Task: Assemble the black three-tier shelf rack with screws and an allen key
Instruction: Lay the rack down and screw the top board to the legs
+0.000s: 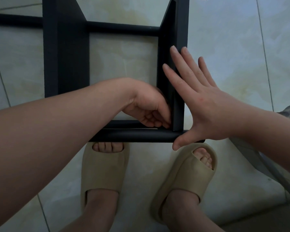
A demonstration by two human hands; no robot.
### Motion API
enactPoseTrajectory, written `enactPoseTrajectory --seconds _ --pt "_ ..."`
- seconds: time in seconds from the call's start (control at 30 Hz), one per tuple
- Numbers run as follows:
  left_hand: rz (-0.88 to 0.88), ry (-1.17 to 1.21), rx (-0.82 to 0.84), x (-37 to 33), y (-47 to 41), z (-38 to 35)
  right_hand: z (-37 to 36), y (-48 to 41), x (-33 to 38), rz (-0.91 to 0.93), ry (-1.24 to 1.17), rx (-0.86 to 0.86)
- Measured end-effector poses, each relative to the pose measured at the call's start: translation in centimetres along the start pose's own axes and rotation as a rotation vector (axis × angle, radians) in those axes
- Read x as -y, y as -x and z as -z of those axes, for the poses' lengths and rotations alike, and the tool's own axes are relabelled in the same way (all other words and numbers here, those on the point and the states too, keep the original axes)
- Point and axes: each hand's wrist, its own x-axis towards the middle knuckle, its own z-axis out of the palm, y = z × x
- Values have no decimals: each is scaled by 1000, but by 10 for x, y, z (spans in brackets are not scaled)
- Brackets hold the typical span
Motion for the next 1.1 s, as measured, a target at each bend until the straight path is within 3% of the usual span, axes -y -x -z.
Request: enactPoseTrajectory --seconds 1.1 --pt "-35 116 16 2 -2 -2 -2 0 -2 12 -5 -16"
